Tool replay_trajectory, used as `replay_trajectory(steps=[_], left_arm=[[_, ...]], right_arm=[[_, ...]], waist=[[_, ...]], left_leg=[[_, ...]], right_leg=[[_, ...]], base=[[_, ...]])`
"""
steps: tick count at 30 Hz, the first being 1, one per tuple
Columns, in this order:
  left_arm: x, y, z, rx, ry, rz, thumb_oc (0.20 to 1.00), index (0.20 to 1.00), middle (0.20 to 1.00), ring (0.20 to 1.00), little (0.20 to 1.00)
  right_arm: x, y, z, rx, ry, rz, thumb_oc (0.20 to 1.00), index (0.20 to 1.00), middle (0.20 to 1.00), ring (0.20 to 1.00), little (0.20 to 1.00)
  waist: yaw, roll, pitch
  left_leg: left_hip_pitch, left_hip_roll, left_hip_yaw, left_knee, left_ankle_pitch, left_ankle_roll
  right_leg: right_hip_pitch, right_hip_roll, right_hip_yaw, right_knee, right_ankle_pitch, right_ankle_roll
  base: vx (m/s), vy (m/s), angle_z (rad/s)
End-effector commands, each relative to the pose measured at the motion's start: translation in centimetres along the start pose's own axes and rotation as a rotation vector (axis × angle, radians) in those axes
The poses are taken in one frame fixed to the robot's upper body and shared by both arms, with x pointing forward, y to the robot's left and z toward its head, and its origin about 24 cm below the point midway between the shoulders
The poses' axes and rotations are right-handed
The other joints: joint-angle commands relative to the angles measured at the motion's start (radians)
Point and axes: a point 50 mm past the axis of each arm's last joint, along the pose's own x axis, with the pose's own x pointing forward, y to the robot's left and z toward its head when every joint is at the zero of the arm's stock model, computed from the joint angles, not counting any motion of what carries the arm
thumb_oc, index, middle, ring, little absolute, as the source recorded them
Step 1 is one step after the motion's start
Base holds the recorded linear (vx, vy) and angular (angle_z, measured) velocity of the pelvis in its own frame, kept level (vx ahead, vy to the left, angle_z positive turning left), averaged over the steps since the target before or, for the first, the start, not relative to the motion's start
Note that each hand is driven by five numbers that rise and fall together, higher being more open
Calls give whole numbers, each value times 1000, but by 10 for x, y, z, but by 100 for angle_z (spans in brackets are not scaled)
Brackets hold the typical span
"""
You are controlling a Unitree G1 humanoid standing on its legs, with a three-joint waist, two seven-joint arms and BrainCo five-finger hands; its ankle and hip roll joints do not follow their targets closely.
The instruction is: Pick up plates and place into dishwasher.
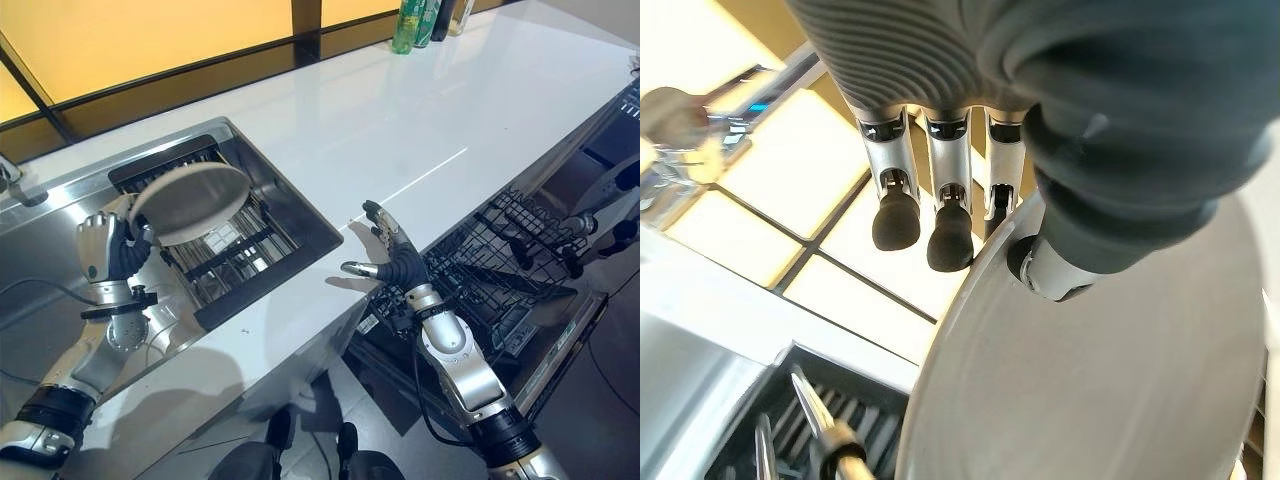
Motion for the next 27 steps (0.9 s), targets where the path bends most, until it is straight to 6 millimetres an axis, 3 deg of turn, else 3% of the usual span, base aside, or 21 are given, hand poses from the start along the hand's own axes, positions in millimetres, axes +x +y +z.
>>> replay_trajectory(steps=[1, 9, 27], left_arm=[[-51, -18, 20, -261, 121, -27, 200, 200, 200, 200, 200], [-34, 4, 40, -417, 47, 96, 200, 200, 200, 200, 200], [-24, 15, 51, -473, 2, 129, 200, 200, 200, 200, 200]], right_arm=[[-5, -8, 24, -2, -124, -42, 1000, 1000, 1000, 1000, 1000], [-9, -13, 27, -4, -134, -66, 1000, 1000, 1000, 1000, 1000], [-12, -21, 31, -10, -140, -82, 1000, 1000, 1000, 1000, 1000]], waist=[[26, -7, -44], [24, 11, -79], [-8, 44, -157]], left_leg=[[-45, 31, -16, 17, 3, 19], [-23, 24, -27, 1, 6, 16], [28, 17, -35, -29, 8, 9]], right_leg=[[-64, -7, 9, 130, -26, 38], [-37, -4, 7, 121, -36, 33], [15, 9, 21, 100, -51, 27]], base=[[-6, 2, 3], [-3, -1, 0], [-1, -1, 0]])
